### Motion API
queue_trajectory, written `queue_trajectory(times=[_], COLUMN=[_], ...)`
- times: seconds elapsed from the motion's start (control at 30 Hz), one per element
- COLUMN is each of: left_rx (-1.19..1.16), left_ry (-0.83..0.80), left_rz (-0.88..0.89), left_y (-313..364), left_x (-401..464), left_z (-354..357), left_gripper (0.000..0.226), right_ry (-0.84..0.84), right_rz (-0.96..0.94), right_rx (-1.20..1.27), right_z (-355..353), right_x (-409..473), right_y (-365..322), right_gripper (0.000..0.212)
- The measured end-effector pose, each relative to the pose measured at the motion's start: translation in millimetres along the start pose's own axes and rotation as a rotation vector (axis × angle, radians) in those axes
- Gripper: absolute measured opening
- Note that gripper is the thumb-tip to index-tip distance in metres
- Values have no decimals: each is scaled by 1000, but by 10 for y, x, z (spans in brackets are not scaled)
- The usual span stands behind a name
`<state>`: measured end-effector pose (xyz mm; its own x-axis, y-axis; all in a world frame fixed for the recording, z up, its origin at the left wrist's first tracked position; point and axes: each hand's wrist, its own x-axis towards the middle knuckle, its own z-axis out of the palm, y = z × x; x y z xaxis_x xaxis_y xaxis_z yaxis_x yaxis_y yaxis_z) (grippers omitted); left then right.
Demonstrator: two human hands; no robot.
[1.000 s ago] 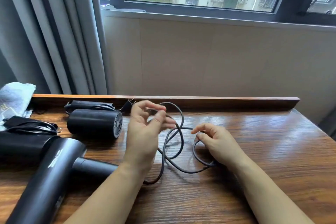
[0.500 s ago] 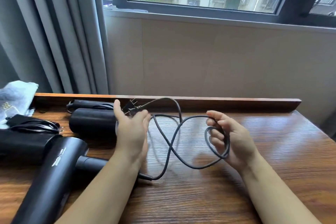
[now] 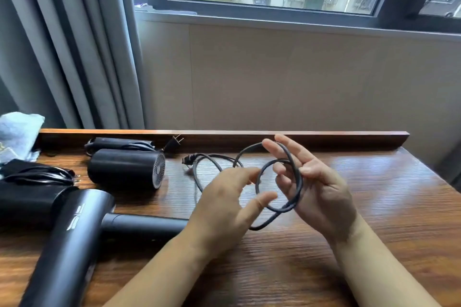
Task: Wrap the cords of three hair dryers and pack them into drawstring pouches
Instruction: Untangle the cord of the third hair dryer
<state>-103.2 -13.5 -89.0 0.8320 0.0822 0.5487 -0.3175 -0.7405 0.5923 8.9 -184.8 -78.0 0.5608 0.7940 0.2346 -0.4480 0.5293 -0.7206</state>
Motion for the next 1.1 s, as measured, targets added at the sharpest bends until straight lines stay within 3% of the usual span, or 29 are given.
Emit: queue_trajectory(times=[0.07,0.13,0.23,0.27,0.37,0.47,0.57,0.63,0.73,0.83,1.1], left_rx=[-133,-438,-702,-764,-902,-956,-870,-743,-353,-52,59], left_ry=[-38,11,147,185,286,314,417,462,389,290,-54], left_rz=[-123,-302,-448,-475,-533,-563,-567,-556,-490,-470,-415], left_y=[-8,14,65,72,69,82,12,-58,-103,-125,-53], left_x=[-7,40,85,101,132,137,165,169,123,89,-3], left_z=[43,17,-27,-44,-107,-120,-111,-114,-85,-71,88], left_gripper=[30,6,8,6,8,11,15,43,64,62,77], right_ry=[8,27,5,-23,-153,-68,119,234,339,363,235], right_rz=[1,-13,116,174,286,255,123,-22,-165,-147,-37], right_rx=[-99,-175,-365,-464,-760,-833,-840,-889,-901,-818,-702], right_z=[15,27,66,86,137,131,140,95,62,105,134], right_x=[1,25,37,29,-4,-9,22,38,49,53,21], right_y=[37,90,199,244,381,397,340,319,305,304,319], right_gripper=[57,55,79,78,51,16,13,20,18,7,30])
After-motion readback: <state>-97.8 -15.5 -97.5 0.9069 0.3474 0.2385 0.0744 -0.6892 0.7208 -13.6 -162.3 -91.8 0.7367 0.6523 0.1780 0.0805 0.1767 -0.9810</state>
